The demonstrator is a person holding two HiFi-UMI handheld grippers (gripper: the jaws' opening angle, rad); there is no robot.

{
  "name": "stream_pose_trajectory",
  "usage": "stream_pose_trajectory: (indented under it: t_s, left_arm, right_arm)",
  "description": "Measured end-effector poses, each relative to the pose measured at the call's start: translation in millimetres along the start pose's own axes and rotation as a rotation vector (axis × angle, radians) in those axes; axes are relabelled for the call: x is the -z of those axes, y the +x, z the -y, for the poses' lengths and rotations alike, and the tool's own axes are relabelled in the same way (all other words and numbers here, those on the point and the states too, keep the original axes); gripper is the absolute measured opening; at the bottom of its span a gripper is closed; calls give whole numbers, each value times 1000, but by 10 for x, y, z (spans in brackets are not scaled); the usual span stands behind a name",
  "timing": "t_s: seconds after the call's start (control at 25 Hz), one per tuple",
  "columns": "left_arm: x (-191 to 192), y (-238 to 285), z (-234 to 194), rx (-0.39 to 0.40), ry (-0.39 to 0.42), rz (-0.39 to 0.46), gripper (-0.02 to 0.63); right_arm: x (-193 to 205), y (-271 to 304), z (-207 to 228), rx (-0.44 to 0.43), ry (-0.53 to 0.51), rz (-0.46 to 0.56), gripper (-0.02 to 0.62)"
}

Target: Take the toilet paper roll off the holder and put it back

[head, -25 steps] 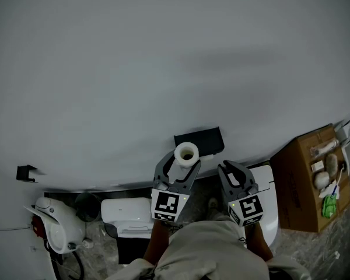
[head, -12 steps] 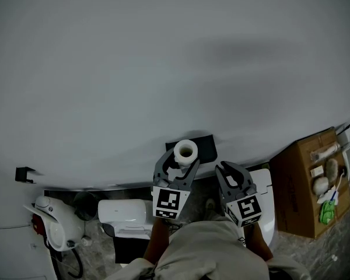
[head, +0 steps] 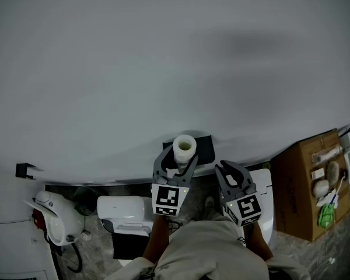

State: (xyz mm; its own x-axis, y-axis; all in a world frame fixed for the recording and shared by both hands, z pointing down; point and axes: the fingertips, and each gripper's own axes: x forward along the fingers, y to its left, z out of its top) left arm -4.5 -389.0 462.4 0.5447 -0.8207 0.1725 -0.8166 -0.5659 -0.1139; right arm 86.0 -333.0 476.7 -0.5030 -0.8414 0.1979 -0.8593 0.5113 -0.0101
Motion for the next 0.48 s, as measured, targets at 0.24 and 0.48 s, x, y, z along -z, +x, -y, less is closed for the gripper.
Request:
stream_pose_trajectory:
  t_s: [0.24,0.48]
  left_arm:
    - [8,-10,-2,-6,24,-1,295]
    - [48,-50,10,8,61,-25,319]
  right_arm:
    - [-17,6,-33,-4,0,6,58]
    - [1,-17,-76,3,-2,2,58]
